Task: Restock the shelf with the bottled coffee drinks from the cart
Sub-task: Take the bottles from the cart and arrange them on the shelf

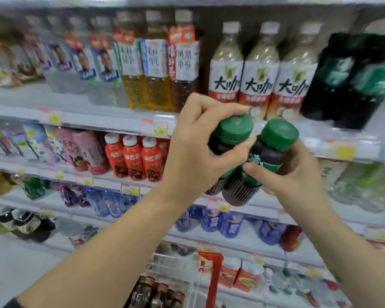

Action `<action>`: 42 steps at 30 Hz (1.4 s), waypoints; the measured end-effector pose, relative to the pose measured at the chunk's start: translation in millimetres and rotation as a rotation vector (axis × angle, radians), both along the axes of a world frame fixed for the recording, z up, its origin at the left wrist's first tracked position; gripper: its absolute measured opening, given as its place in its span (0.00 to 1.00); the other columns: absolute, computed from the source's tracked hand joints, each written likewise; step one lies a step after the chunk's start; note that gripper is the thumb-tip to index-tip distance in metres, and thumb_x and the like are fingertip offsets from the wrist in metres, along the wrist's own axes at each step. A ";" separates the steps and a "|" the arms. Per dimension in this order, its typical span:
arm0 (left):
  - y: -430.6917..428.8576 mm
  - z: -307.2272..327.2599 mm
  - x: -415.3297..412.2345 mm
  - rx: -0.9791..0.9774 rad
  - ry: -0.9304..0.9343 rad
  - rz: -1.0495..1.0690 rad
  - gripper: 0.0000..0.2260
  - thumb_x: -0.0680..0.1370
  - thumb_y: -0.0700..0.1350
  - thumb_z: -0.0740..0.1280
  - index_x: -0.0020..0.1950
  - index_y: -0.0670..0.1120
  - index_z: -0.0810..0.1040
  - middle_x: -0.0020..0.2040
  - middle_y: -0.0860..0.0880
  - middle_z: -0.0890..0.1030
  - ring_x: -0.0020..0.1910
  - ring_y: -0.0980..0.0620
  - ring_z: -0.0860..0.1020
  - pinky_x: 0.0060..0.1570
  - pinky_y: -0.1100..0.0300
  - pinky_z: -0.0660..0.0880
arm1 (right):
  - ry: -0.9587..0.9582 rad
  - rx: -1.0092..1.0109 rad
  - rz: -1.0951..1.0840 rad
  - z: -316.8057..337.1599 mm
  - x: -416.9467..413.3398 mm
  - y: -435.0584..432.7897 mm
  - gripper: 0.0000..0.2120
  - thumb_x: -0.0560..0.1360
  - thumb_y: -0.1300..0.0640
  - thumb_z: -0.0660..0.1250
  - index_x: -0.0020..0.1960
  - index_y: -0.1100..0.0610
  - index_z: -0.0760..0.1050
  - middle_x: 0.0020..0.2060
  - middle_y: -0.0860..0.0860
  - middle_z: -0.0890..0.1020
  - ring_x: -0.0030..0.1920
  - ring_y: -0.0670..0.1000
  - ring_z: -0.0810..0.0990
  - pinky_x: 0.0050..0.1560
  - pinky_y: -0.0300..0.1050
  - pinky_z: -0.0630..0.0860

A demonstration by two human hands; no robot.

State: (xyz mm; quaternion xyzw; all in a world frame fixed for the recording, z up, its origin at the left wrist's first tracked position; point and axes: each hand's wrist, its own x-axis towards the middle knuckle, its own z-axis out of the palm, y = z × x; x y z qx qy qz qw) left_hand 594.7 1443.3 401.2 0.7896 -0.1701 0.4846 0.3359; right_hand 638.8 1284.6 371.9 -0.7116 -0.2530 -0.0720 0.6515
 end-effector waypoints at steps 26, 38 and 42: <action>-181.4 52.5 184.6 0.133 -0.286 0.103 0.13 0.73 0.45 0.70 0.56 0.44 0.75 0.51 0.43 0.74 0.51 0.52 0.73 0.55 0.69 0.70 | -0.302 0.087 -0.249 79.3 144.5 -223.0 0.26 0.63 0.58 0.76 0.58 0.50 0.72 0.52 0.48 0.80 0.53 0.43 0.79 0.54 0.31 0.73; -196.3 63.2 218.5 -0.273 0.129 0.125 0.17 0.77 0.50 0.66 0.64 0.56 0.67 0.61 0.56 0.71 0.62 0.62 0.68 0.61 0.67 0.64 | -0.120 0.099 -0.230 73.1 199.8 -209.4 0.25 0.67 0.59 0.75 0.60 0.46 0.71 0.49 0.39 0.81 0.45 0.36 0.80 0.43 0.28 0.76; -203.0 54.2 221.6 -0.187 0.132 0.154 0.25 0.78 0.51 0.62 0.74 0.54 0.58 0.70 0.53 0.62 0.68 0.62 0.60 0.63 0.70 0.55 | -0.091 0.082 -0.164 72.1 204.2 -199.9 0.24 0.68 0.58 0.75 0.61 0.48 0.72 0.49 0.41 0.82 0.47 0.38 0.81 0.45 0.34 0.78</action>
